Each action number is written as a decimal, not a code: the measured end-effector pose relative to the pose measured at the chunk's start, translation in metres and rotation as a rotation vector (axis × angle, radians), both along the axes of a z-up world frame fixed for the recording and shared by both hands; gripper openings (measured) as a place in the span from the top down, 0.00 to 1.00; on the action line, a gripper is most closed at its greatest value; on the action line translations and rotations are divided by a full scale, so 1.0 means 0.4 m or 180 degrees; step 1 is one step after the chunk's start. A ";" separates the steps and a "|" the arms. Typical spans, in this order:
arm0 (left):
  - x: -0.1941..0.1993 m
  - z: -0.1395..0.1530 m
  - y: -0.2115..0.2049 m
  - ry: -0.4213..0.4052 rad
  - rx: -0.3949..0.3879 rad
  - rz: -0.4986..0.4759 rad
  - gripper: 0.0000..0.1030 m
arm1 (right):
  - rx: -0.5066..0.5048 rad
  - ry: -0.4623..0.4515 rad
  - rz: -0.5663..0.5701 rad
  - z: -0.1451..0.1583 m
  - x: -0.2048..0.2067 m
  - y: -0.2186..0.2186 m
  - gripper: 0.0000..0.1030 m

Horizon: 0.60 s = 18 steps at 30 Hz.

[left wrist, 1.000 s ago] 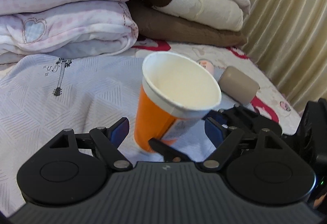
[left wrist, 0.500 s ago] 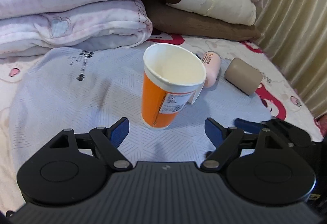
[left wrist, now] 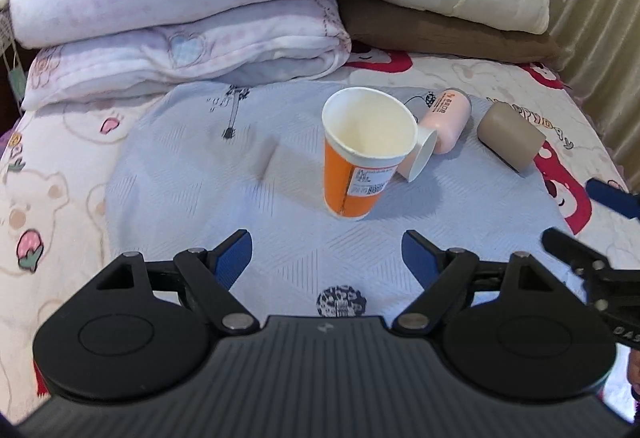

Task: Flip cup upright

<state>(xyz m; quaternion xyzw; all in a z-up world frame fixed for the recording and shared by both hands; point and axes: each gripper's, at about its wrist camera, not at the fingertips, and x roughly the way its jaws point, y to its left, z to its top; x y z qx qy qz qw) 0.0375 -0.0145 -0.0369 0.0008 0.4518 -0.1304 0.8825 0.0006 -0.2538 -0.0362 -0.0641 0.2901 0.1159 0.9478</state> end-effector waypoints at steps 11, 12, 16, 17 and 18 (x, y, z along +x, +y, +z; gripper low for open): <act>-0.080 0.088 -0.002 -0.0090 -0.0055 0.0018 0.20 | 0.0057 0.0117 -0.0061 0.138 -0.042 -0.010 0.18; -0.087 0.098 -0.005 -0.0106 -0.0043 -0.0003 0.20 | 0.0067 0.0137 -0.0072 0.147 -0.045 -0.012 0.18; -0.112 0.127 -0.020 -0.0159 0.0011 -0.0059 0.20 | 0.0038 0.0156 -0.0029 0.173 -0.061 -0.009 0.12; -0.117 0.133 -0.022 -0.0169 0.0022 -0.0060 0.19 | 0.0026 0.0160 -0.0022 0.178 -0.064 -0.007 0.11; -0.122 0.137 -0.024 -0.0173 0.0031 -0.0048 0.17 | 0.0009 0.0182 -0.0018 0.182 -0.067 -0.004 0.09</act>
